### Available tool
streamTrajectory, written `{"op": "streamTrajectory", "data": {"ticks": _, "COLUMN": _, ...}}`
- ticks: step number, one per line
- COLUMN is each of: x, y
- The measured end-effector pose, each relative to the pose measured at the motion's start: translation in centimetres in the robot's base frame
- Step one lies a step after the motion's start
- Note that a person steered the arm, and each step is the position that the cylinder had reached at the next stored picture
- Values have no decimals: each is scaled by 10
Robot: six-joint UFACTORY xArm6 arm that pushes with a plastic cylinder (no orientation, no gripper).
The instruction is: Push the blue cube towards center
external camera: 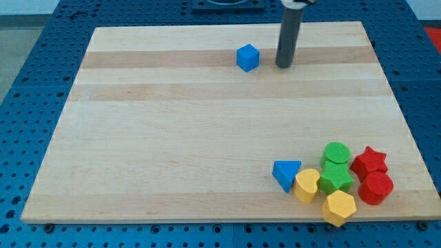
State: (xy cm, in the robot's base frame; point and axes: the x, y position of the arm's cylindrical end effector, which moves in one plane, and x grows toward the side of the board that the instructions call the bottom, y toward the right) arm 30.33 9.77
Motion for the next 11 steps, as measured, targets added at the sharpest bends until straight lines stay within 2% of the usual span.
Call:
{"op": "streamTrajectory", "data": {"ticks": 1, "x": -30, "y": -30}}
{"op": "streamTrajectory", "data": {"ticks": 2, "x": -39, "y": -80}}
{"op": "streamTrajectory", "data": {"ticks": 3, "x": -19, "y": -111}}
{"op": "streamTrajectory", "data": {"ticks": 5, "x": 64, "y": -113}}
{"op": "streamTrajectory", "data": {"ticks": 6, "x": 62, "y": -113}}
{"op": "streamTrajectory", "data": {"ticks": 7, "x": 41, "y": -126}}
{"op": "streamTrajectory", "data": {"ticks": 9, "x": -36, "y": -112}}
{"op": "streamTrajectory", "data": {"ticks": 10, "x": -29, "y": -66}}
{"op": "streamTrajectory", "data": {"ticks": 11, "x": 9, "y": -40}}
